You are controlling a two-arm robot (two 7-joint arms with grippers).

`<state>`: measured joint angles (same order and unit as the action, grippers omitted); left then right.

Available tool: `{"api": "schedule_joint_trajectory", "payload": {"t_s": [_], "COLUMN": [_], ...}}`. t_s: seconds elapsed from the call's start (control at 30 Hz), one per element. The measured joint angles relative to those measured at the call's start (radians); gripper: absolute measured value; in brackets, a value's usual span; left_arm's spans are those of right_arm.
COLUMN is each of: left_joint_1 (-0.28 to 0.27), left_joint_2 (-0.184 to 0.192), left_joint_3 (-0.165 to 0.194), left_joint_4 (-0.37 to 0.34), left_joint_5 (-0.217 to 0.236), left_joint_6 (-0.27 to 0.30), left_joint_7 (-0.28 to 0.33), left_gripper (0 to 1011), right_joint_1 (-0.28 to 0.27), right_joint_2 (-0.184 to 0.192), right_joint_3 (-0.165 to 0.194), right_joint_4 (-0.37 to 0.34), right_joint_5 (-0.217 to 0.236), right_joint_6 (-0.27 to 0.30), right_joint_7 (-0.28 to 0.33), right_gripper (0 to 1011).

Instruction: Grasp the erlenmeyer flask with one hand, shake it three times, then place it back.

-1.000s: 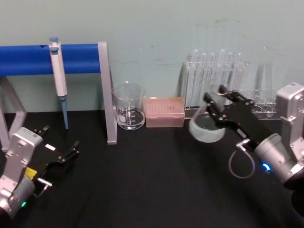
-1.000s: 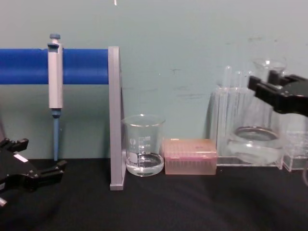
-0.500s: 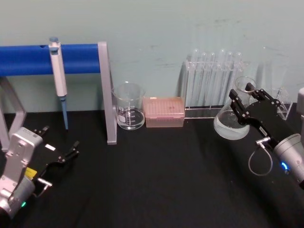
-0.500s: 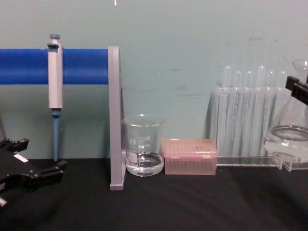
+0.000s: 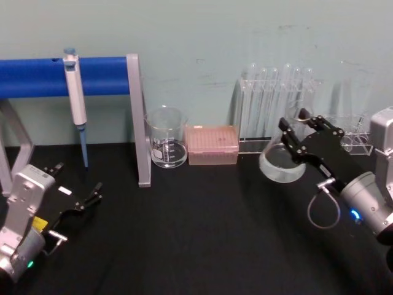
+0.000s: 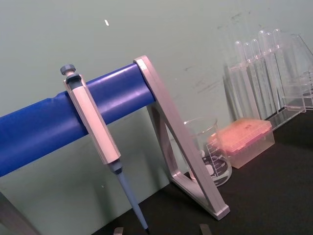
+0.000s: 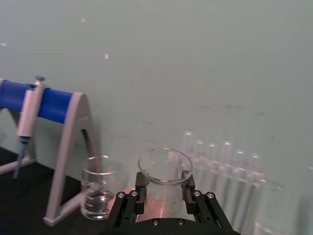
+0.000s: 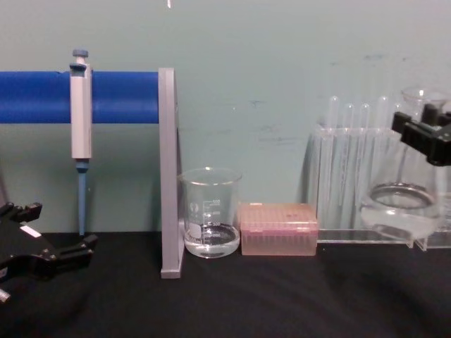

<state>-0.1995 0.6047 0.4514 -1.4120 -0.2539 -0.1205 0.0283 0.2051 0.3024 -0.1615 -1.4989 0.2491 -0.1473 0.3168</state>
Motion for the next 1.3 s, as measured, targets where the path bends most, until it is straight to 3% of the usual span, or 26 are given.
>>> {"api": "schedule_joint_trajectory", "payload": {"t_s": [0.77, 1.3], "left_joint_1": [0.000, 0.000], "left_joint_2": [0.000, 0.000], "left_joint_3": [0.000, 0.000], "left_joint_4": [0.000, 0.000], "left_joint_5": [0.000, 0.000], "left_joint_6": [0.000, 0.000], "left_joint_7": [0.000, 0.000], "left_gripper": [1001, 1001], "right_joint_1": [0.050, 0.063], "right_joint_2": [0.009, 0.035], "right_joint_3": [-0.152, -0.216], "right_joint_4": [-0.003, -0.011], "right_joint_5": [0.095, 0.141], "right_joint_6": [-0.006, -0.006], "right_joint_7": [0.178, 0.220], "right_gripper": [450, 450]}}
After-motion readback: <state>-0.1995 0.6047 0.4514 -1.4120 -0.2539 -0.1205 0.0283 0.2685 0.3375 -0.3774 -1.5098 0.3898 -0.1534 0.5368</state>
